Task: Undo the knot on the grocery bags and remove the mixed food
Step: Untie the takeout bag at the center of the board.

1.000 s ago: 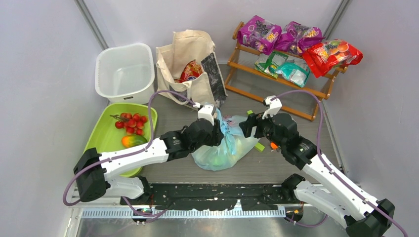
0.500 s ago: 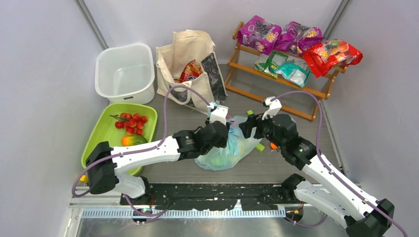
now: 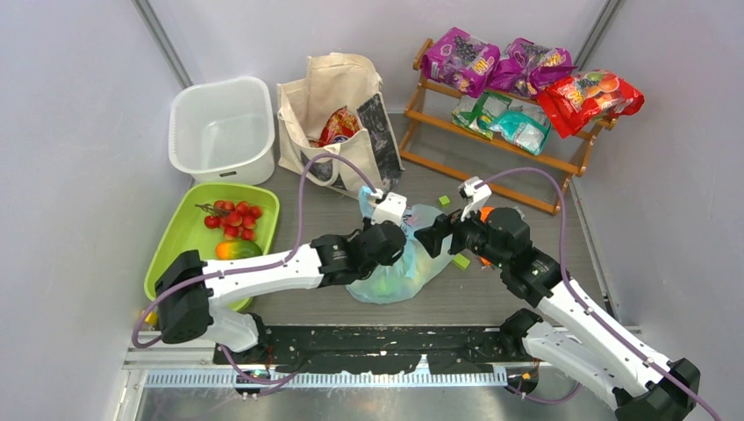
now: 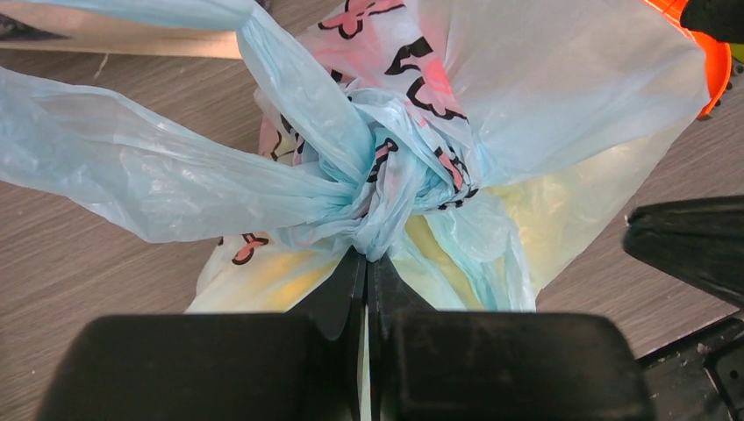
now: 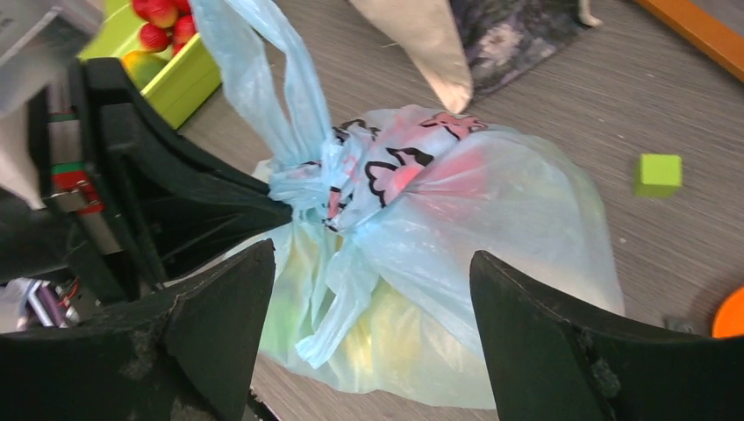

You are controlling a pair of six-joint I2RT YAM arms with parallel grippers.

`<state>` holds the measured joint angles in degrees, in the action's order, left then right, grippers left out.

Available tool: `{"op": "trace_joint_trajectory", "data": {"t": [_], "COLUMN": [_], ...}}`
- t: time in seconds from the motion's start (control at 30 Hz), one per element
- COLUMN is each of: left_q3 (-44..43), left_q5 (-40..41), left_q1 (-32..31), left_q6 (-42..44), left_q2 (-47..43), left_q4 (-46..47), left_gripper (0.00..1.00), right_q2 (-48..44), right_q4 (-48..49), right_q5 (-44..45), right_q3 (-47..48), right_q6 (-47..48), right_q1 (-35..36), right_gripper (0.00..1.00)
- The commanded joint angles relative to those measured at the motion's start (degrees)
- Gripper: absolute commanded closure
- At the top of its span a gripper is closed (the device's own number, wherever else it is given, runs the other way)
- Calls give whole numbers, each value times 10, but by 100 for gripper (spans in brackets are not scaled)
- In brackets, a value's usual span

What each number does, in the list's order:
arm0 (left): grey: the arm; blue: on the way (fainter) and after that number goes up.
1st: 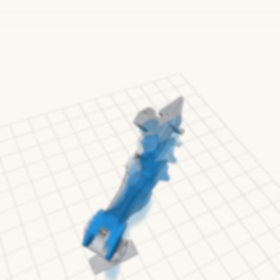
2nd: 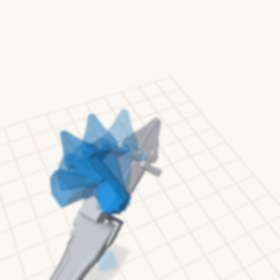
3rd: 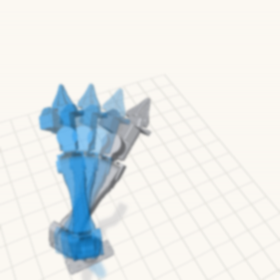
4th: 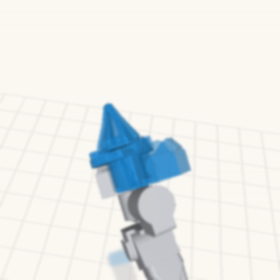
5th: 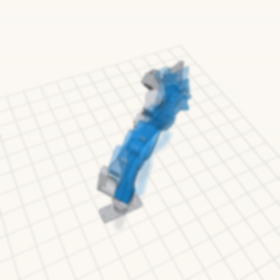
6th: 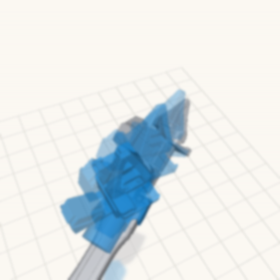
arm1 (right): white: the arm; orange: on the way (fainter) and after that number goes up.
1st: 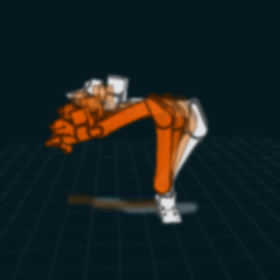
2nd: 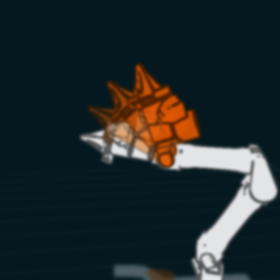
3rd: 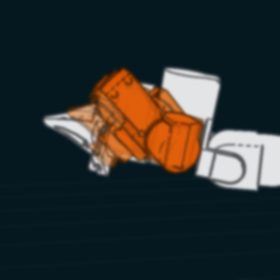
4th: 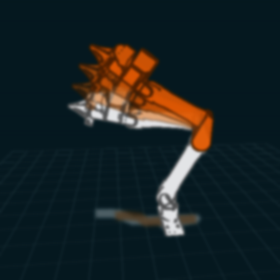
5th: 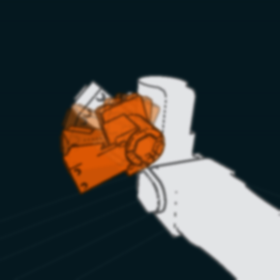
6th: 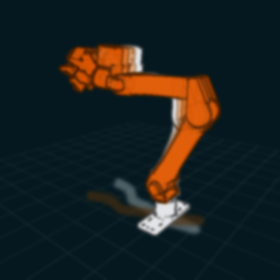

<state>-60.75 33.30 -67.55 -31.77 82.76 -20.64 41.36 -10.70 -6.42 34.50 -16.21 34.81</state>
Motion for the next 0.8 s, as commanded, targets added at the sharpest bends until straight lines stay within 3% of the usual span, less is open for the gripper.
{"op": "trace_joint_trajectory", "data": {"t": [0.0,0.17,0.47,0.77], "left_q3": [51,78,84,81], "left_q5": [-22,-42,-39,-32], "left_q1": [-1,-2,-1,-1], "left_q6": [15,8,7,14], "left_q2": [-52,-69,-76,-77], "left_q4": [81,101,98,89], "left_gripper": [100,100,100,100], "right_q2": [1,28,96,118], "right_q4": [44,48,82,132], "right_q5": [-100,-15,140,115], "right_q3": [11,21,21,11], "right_q6": [46,73,108,115], "right_q1": [11,83,133,134], "right_gripper": [12,16,32,36]}}
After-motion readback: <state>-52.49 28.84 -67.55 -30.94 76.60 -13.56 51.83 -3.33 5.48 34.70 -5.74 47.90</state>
